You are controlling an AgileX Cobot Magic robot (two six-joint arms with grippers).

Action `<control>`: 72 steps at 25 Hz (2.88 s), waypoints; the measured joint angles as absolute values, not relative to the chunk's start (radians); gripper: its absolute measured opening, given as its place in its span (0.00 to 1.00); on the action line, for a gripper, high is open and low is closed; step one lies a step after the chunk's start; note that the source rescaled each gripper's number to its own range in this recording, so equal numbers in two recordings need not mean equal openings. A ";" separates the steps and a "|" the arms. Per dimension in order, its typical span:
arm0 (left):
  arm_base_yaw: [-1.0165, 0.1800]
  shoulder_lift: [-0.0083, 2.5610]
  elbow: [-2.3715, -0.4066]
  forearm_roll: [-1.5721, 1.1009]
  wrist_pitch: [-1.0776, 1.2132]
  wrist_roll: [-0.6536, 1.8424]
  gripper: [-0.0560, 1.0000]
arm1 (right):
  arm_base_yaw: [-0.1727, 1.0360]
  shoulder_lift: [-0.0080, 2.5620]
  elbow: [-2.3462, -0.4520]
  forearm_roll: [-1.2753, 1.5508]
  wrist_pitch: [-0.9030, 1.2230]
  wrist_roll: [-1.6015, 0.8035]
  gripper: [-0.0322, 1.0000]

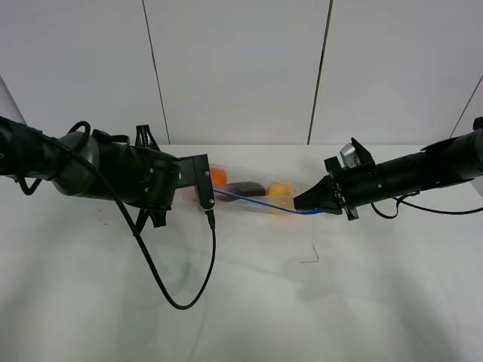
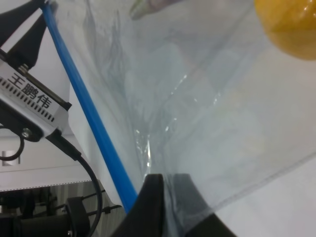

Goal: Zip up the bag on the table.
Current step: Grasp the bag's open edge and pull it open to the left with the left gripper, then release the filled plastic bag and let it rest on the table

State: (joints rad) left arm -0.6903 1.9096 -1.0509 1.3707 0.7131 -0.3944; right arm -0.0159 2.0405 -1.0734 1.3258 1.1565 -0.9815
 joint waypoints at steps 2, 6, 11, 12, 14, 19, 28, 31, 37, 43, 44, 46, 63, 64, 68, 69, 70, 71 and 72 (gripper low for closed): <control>-0.688 1.910 -1.051 1.371 0.707 -0.394 0.05 | -0.016 2.040 -1.073 1.326 1.157 -0.981 0.03; -0.683 1.907 -1.051 1.368 0.700 -0.397 0.11 | -0.016 2.040 -1.073 1.323 1.157 -0.981 0.03; -0.671 1.863 -1.047 1.344 0.687 -0.402 0.50 | -0.016 2.040 -1.073 1.301 1.152 -0.981 0.03; -0.671 1.854 -1.047 1.338 0.671 -0.406 0.55 | -0.016 2.040 -1.073 1.299 1.152 -0.981 0.03; -0.671 1.836 -1.047 1.328 0.639 -0.425 0.60 | -0.016 2.040 -1.073 1.298 1.152 -0.981 0.03; -0.671 1.828 -1.047 1.312 0.580 -0.448 0.63 | -0.016 2.040 -1.073 1.298 1.152 -0.981 0.03; -0.673 1.828 -1.047 1.311 0.454 -0.418 0.93 | -0.016 2.040 -1.073 1.295 1.155 -0.981 0.03; -0.675 1.828 -1.047 1.311 0.439 -0.414 0.98 | -0.016 2.040 -1.073 1.295 1.155 -0.981 0.03; -0.675 1.828 -1.047 1.309 0.464 -0.432 1.00 | -0.016 2.040 -1.073 1.295 1.153 -0.981 0.03; -0.649 1.828 -1.067 1.280 0.608 -0.667 1.00 | -0.016 2.040 -1.073 1.300 1.152 -0.981 0.03; -0.628 1.828 -1.078 1.278 0.650 -0.724 1.00 | -0.016 2.040 -1.073 1.303 1.152 -0.981 0.03; -0.588 1.823 -1.102 1.255 0.735 -0.789 1.00 | -0.016 2.040 -1.073 1.302 1.152 -0.981 0.03; -0.023 1.450 -1.156 0.209 0.816 -0.058 1.00 | -0.016 2.040 -1.073 1.299 1.146 -0.995 0.03; 0.003 1.428 -1.156 0.186 0.836 -0.037 1.00 | -0.016 2.040 -1.073 1.299 1.146 -0.997 0.03; 0.065 1.317 -1.094 0.154 0.842 0.000 1.00 | -0.016 2.040 -1.073 1.299 1.146 -1.002 0.03; 0.067 1.291 -1.061 0.155 0.830 0.005 1.00 | -0.016 2.040 -1.073 1.299 1.146 -1.004 0.03; 0.069 1.264 -1.024 0.154 0.818 0.007 1.00 | -0.016 2.040 -1.073 1.299 1.146 -1.005 0.03; 0.070 1.233 -0.992 0.152 0.809 0.007 1.00 | -0.016 2.040 -1.073 1.299 1.146 -1.005 0.03; 0.070 1.201 -0.954 0.150 0.805 0.007 1.00 | -0.016 2.040 -1.073 1.299 1.146 -1.005 0.03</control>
State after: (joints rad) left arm 0.0697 1.2011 -0.9542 0.1497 0.8049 0.0074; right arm -0.0159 2.0405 -1.0734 1.2994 1.1456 -1.0047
